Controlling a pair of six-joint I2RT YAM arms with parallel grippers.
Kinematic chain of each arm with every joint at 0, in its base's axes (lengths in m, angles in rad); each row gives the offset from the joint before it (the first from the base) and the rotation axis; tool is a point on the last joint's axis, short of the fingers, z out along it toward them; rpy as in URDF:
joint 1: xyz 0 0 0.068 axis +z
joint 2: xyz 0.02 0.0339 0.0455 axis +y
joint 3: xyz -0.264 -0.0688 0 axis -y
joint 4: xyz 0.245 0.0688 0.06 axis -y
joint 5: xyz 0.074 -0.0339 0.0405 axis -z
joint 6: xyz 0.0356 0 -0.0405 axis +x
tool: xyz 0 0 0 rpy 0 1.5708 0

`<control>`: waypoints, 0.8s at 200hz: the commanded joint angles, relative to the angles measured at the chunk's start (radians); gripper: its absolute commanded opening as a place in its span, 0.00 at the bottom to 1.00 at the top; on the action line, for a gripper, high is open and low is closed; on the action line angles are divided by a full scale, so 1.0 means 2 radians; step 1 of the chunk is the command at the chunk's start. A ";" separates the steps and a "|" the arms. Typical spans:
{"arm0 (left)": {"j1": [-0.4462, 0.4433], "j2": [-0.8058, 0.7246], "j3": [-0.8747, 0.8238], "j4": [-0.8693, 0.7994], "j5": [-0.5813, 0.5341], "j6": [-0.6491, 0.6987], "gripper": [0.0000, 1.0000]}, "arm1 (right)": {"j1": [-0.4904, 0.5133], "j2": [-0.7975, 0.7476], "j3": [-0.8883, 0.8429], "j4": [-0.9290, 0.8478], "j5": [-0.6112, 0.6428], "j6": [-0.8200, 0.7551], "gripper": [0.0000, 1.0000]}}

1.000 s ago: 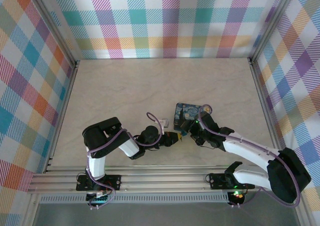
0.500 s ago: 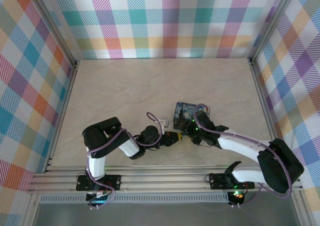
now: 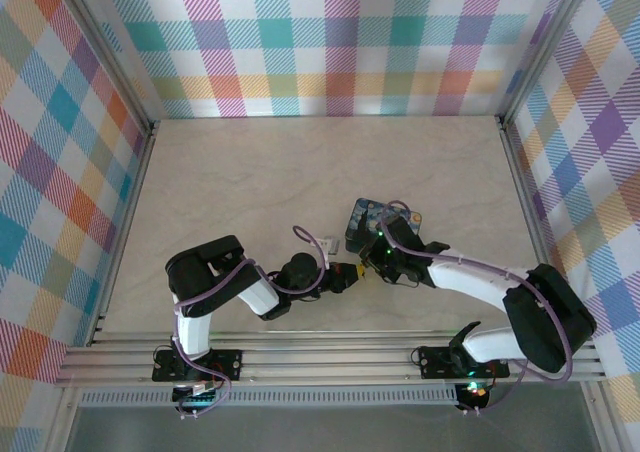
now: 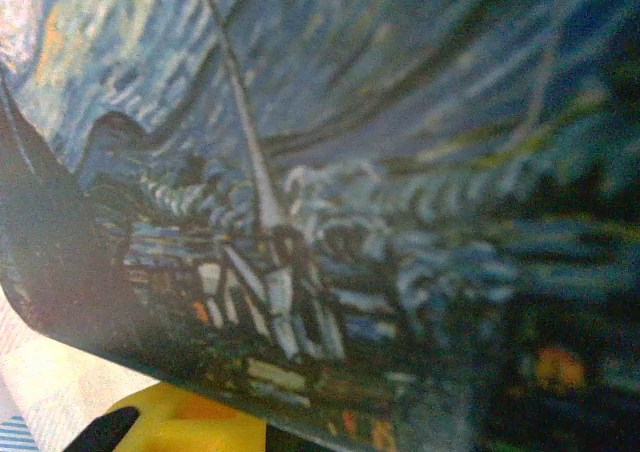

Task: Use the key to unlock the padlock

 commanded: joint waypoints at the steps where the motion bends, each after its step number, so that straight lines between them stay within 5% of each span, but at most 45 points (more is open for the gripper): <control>1: -0.007 -0.013 -0.002 0.010 0.003 0.033 0.00 | 0.001 0.006 0.026 -0.030 -0.025 -0.022 0.04; 41: -0.009 -0.029 0.017 -0.058 0.015 0.126 0.00 | -0.003 0.040 0.078 -0.084 -0.063 -0.070 0.00; 84: -0.037 -0.092 0.069 -0.206 -0.006 0.309 0.00 | -0.005 0.087 0.122 -0.107 -0.116 -0.096 0.00; 111: -0.075 -0.105 0.120 -0.325 -0.070 0.452 0.00 | -0.006 0.110 0.140 -0.109 -0.146 -0.102 0.00; 142: -0.131 -0.078 0.154 -0.399 -0.208 0.624 0.00 | -0.011 0.128 0.174 -0.153 -0.171 -0.130 0.00; 160: -0.124 -0.077 0.154 -0.409 -0.211 0.615 0.00 | -0.011 0.128 0.185 -0.167 -0.170 -0.140 0.00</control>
